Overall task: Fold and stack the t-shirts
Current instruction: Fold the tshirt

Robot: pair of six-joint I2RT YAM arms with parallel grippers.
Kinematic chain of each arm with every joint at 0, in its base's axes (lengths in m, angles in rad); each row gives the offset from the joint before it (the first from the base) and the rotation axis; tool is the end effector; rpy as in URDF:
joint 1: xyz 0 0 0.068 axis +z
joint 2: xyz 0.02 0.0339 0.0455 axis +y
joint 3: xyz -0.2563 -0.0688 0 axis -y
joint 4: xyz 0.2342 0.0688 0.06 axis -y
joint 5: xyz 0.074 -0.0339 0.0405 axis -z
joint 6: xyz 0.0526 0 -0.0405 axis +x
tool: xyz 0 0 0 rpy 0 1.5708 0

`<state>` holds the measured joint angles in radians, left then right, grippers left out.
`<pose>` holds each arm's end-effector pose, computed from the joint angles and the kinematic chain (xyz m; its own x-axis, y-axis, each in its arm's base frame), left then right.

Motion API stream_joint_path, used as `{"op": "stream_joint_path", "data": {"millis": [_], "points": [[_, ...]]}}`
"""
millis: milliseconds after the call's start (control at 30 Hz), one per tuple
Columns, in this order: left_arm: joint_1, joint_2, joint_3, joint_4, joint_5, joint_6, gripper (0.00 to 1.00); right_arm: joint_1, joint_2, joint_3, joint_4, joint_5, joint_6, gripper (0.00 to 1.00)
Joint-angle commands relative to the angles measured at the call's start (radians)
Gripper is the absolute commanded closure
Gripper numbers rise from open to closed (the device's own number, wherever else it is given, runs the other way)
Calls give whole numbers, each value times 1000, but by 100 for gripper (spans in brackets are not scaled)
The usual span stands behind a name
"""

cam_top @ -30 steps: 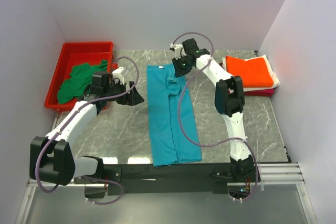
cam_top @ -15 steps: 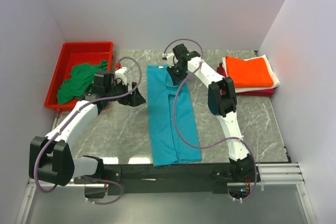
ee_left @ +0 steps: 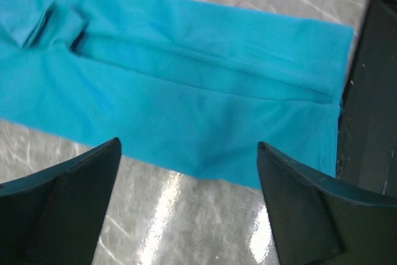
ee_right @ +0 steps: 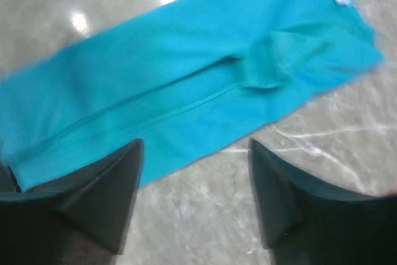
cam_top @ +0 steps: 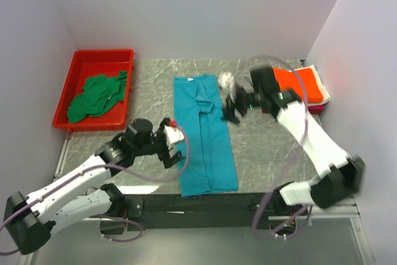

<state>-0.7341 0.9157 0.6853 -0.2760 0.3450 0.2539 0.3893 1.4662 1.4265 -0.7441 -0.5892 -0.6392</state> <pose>0.1466 -0.1563 0.2618 -0.1351 0.4402 -0.8877 0.9132 0.4029 0.0609 0.2785 0.1458 0.3359 -0.1187 -0.5848 -0.8024 -0.9351 0.3376 -0.1076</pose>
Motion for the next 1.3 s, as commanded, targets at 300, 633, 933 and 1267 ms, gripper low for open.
{"op": "stream_joint_path", "data": {"millis": [300, 633, 933, 1267], "points": [[-411, 0, -167, 58, -188, 196, 6, 364, -564, -903, 195, 17, -458, 12], [-643, 181, -178, 116, -290, 127, 27, 493, -535, -983, 276, 200, -378, 23], [-674, 290, -181, 159, -343, 139, 29, 612, -521, -989, 287, 244, -338, 24], [-688, 419, -188, 135, -419, 156, 64, 626, -541, -982, 270, 235, -343, 24]]}}
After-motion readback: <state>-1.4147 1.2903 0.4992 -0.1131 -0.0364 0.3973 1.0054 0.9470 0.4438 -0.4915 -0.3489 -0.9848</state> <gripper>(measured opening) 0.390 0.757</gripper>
